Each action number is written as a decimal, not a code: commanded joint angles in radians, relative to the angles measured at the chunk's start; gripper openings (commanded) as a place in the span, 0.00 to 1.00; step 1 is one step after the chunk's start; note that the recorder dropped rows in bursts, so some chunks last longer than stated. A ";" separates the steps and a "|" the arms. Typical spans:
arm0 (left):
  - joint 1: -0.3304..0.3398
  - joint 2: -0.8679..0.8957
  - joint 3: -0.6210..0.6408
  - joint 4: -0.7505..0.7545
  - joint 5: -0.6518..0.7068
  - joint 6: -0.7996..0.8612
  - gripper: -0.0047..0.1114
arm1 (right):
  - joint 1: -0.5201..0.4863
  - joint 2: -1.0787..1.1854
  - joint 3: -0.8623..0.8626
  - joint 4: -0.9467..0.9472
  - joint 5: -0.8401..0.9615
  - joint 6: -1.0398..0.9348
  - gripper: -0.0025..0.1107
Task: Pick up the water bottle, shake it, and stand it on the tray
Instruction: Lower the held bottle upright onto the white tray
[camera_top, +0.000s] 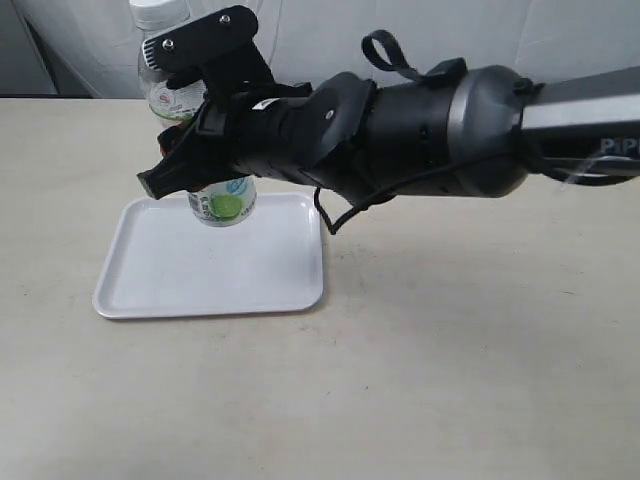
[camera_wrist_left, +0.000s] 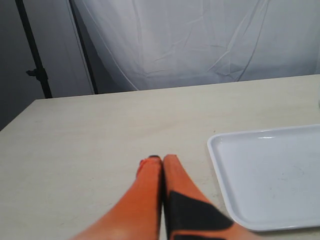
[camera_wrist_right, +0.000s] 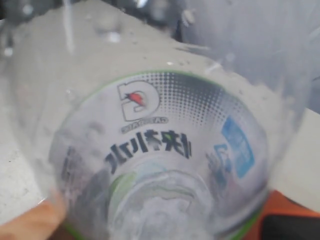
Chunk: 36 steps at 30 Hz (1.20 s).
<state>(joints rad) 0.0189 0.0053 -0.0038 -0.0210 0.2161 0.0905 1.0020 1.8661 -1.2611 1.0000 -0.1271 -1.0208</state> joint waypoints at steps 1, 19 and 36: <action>0.000 -0.005 0.004 0.002 -0.008 -0.001 0.04 | 0.000 0.050 -0.002 -0.341 -0.136 0.426 0.01; 0.000 -0.005 0.004 0.002 -0.008 -0.001 0.04 | -0.002 0.254 0.000 -0.760 -0.351 0.949 0.01; 0.000 -0.005 0.004 0.002 -0.008 -0.001 0.04 | -0.002 0.295 0.000 -0.842 -0.223 0.942 0.01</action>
<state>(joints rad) 0.0189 0.0053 -0.0038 -0.0210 0.2161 0.0905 1.0036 2.1602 -1.2606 0.1662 -0.3825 -0.0806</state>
